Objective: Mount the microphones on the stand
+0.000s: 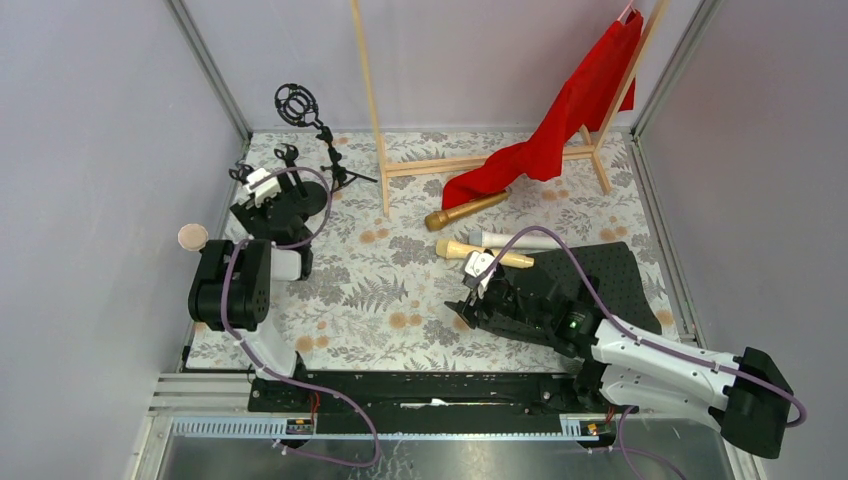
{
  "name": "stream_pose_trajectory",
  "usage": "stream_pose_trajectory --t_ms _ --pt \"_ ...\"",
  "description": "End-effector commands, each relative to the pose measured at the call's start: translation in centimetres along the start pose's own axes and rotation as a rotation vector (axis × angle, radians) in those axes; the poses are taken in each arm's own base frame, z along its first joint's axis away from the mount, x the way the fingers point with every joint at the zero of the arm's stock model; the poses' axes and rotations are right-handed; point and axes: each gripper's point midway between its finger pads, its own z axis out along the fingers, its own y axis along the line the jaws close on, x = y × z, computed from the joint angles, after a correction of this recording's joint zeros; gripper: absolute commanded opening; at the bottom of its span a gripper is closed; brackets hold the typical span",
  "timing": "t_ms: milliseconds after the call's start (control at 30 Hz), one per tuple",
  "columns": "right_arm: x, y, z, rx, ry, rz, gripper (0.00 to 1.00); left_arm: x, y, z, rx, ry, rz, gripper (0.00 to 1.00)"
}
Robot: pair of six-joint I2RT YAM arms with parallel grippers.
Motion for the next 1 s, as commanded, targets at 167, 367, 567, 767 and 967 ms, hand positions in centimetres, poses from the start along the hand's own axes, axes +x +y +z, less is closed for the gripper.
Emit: stream_pose_trajectory --t_ms 167,367,567,767,967 --pt "-2.7 -0.9 0.4 0.024 -0.060 -0.023 0.83 -2.0 -0.8 3.7 -0.007 -0.078 -0.001 0.93" --pt "-2.2 -0.8 0.5 0.017 -0.043 -0.032 0.83 -0.5 -0.4 5.6 -0.040 -0.072 0.022 0.78" --pt "-1.9 -0.6 0.6 0.012 -0.035 -0.027 0.82 -0.7 -0.8 5.5 -0.003 -0.098 0.014 0.51" --pt "-1.7 -0.8 0.2 0.025 -0.040 -0.021 0.81 -1.5 -1.1 4.7 0.038 -0.114 0.022 0.33" --pt "-2.5 -1.0 -0.1 0.038 -0.071 -0.010 0.81 -3.2 0.4 2.3 0.011 -0.108 0.038 0.21"
